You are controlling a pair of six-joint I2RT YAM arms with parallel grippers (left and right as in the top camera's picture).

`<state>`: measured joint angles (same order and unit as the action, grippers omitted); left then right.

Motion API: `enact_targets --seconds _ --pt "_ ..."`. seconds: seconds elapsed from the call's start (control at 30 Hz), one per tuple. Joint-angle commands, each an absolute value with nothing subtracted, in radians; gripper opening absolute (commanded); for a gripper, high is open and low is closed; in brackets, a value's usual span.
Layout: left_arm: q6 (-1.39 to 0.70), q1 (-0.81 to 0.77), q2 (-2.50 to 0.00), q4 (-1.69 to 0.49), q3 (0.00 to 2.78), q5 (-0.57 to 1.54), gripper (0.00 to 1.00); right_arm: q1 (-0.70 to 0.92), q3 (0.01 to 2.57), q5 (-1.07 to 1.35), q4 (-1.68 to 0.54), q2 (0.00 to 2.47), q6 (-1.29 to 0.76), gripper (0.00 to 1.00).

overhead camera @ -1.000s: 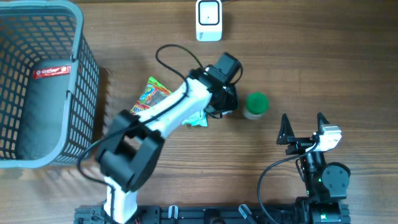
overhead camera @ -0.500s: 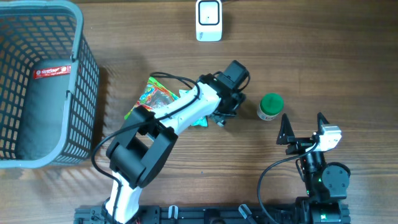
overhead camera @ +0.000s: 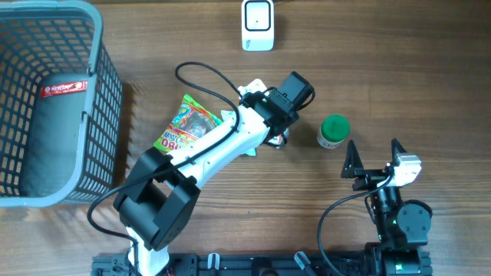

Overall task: Scan the item barcode
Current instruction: 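Carry the Kleenex pack right and set it beside the jar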

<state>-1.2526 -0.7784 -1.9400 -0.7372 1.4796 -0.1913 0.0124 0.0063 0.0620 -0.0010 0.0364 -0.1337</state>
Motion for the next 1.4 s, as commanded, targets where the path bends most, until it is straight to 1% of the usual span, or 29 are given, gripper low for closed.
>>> enact_targets --seconds 0.0,0.27,0.33,0.47,0.73,0.93,1.03,1.1,1.17,1.27,1.37 --pt "-1.159 -0.767 -1.991 -0.77 1.49 -0.279 0.04 0.014 0.005 0.049 0.001 0.036 -0.133 1.0" --pt "-1.159 -0.712 -2.058 -0.832 1.489 -0.278 0.04 0.014 0.005 0.049 0.001 0.036 -0.133 1.0" --pt "-1.159 -0.702 -2.062 -0.836 1.489 -0.252 0.04 0.014 0.005 0.049 0.001 0.036 -0.133 1.0" --pt "-1.16 -0.7 -2.063 -0.818 1.489 -0.13 0.04 0.014 0.005 0.049 0.001 0.036 -0.133 1.0" --pt "-1.159 -0.7 -2.108 -0.824 1.489 -0.106 0.04 0.014 0.005 0.049 0.002 0.036 -0.133 1.0" --pt "-1.164 -0.704 -2.152 -0.82 1.49 0.065 0.04 0.014 0.005 0.049 0.001 0.036 -0.133 1.0" --pt "-1.217 -0.705 -2.149 -0.814 1.49 0.153 0.04 0.014 0.005 0.049 0.001 0.036 -0.133 1.0" --pt "-1.22 -0.705 -2.149 -0.744 1.49 0.271 0.04 0.014 0.005 0.049 0.001 0.036 -0.133 1.0" --pt "-1.219 -0.705 -2.149 -0.682 1.49 0.332 0.04 0.014 0.005 0.049 0.001 0.036 -0.132 1.0" --pt "-1.213 -0.705 -2.145 -0.62 1.491 0.359 0.04 0.014 0.005 0.049 0.002 0.036 -0.133 1.0" --pt "-1.157 -0.704 -2.117 -0.636 1.491 0.353 0.04 0.014 0.005 0.049 0.002 0.036 -0.133 1.0"
